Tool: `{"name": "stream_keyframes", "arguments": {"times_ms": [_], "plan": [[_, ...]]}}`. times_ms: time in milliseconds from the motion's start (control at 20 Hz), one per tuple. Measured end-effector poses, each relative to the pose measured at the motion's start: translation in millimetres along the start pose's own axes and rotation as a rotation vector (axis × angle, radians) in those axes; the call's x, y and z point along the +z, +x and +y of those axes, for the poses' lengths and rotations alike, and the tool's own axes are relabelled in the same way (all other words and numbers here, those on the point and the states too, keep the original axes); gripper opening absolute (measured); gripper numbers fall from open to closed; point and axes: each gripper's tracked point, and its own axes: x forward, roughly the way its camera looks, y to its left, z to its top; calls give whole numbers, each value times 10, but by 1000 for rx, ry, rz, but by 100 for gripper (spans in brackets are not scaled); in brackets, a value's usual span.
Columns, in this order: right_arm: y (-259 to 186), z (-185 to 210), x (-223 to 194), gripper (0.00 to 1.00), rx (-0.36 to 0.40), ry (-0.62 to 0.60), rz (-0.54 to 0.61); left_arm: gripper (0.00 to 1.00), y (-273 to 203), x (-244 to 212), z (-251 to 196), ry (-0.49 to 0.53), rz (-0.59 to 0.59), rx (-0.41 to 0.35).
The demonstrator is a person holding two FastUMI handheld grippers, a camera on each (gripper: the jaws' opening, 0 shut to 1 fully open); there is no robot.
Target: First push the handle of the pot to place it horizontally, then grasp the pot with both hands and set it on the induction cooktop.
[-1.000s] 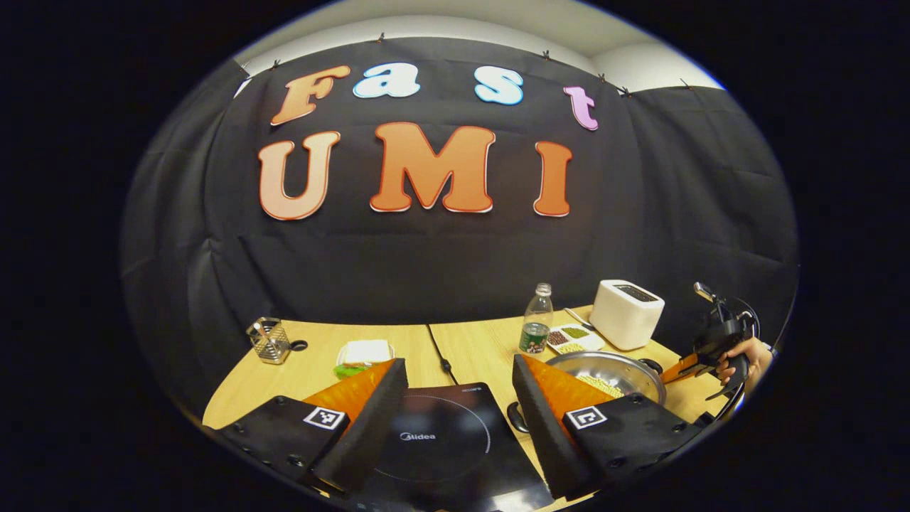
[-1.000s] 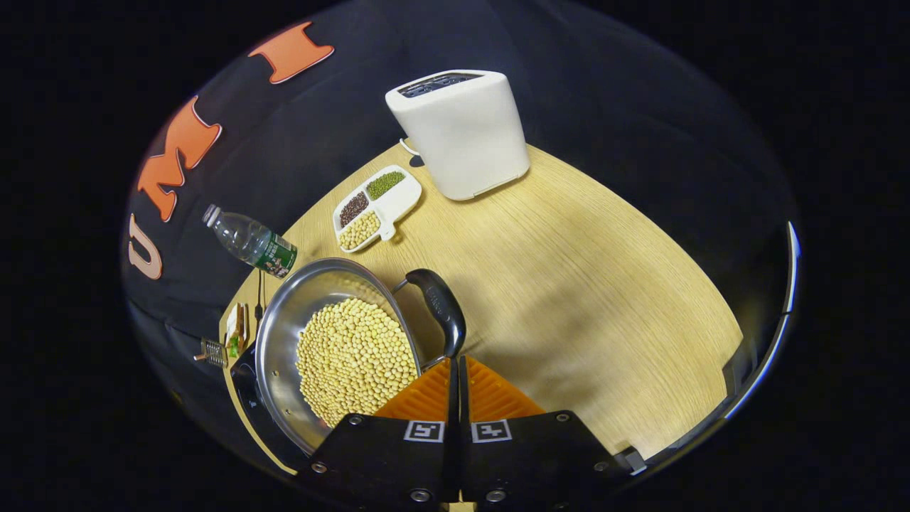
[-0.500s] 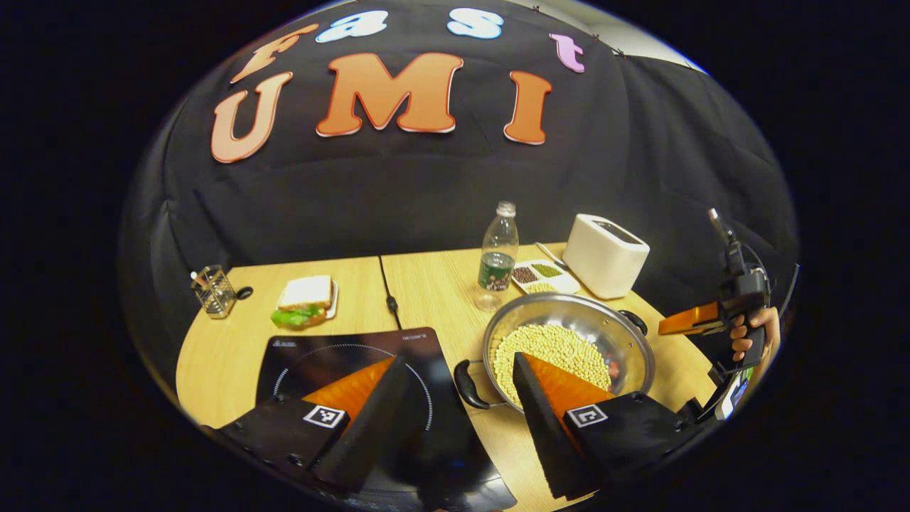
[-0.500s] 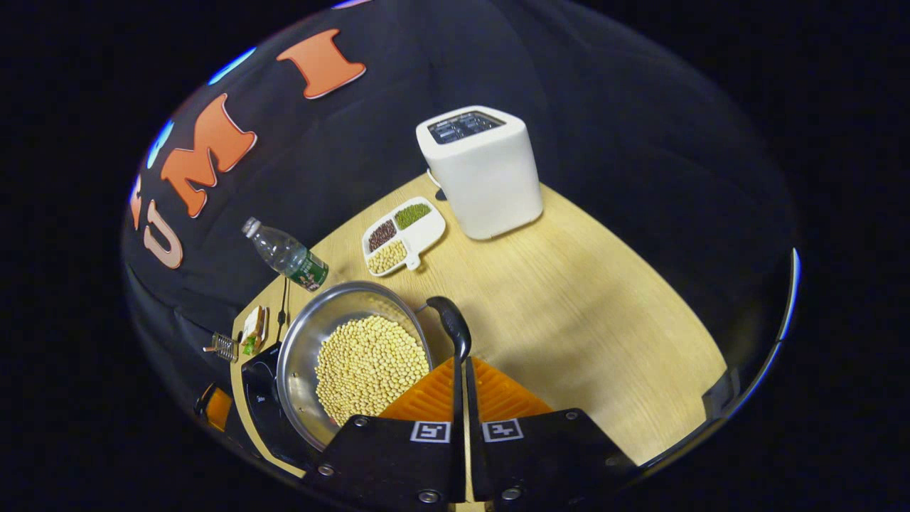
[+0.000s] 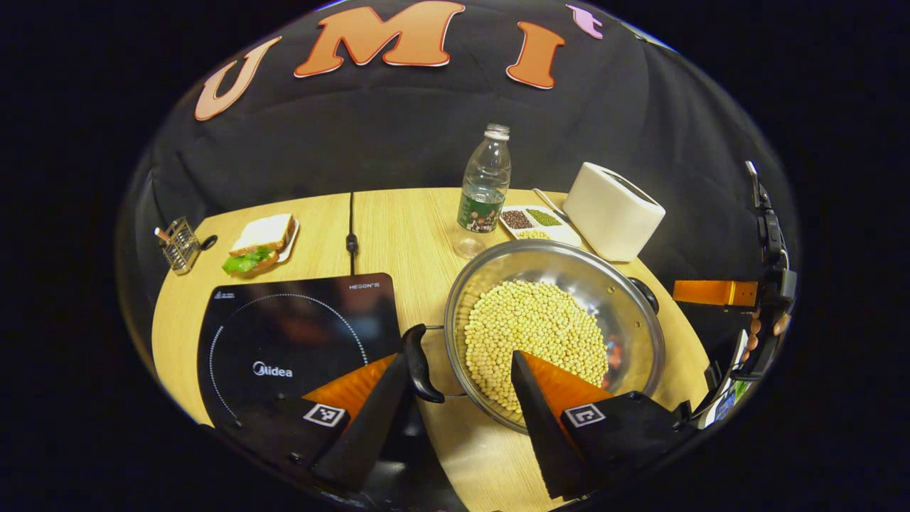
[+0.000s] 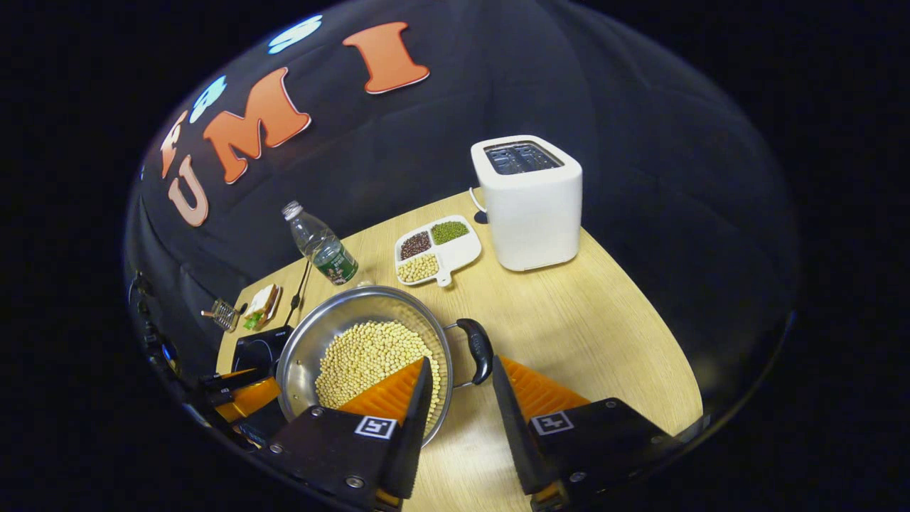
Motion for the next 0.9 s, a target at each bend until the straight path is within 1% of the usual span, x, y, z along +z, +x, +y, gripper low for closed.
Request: {"name": "stream_keyframes", "arguments": {"times_ms": [50,100,150,250,300,350,400,500,600,700,800,850,900], "plan": [[28,-5,-18,53,-7,-22,2,96,-16,35,8,4,-10,3],[61,-12,-23,63,-14,-43,2,95,-18,46,17,1,-8,2],[67,-13,-31,68,-15,-63,-1,94,-8,30,-3,3,-3,6],[78,8,-13,74,-12,-81,-14,95,-3,41,38,11,-2,23],[70,3,14,75,-14,-83,-21,95,12,44,69,8,-2,32],[55,-7,21,77,-15,-86,-30,90,20,43,105,4,-4,44],[52,-20,44,77,-16,-87,-37,90,45,49,136,-10,-6,53],[43,-40,56,79,-18,-92,-44,93,118,-52,133,-27,36,48],[57,-47,52,82,-24,-104,-47,95,207,-58,107,-46,44,48],[78,-39,25,83,-29,-123,-47,95,216,-28,110,-51,37,55],[108,-46,-3,85,-42,-149,-41,95,219,-24,85,-49,39,44],[137,-58,-26,80,-52,-167,-36,95,253,-16,71,-51,33,33],[163,-94,-52,86,-68,-183,-29,97,281,-2,41,-48,31,17]]}}
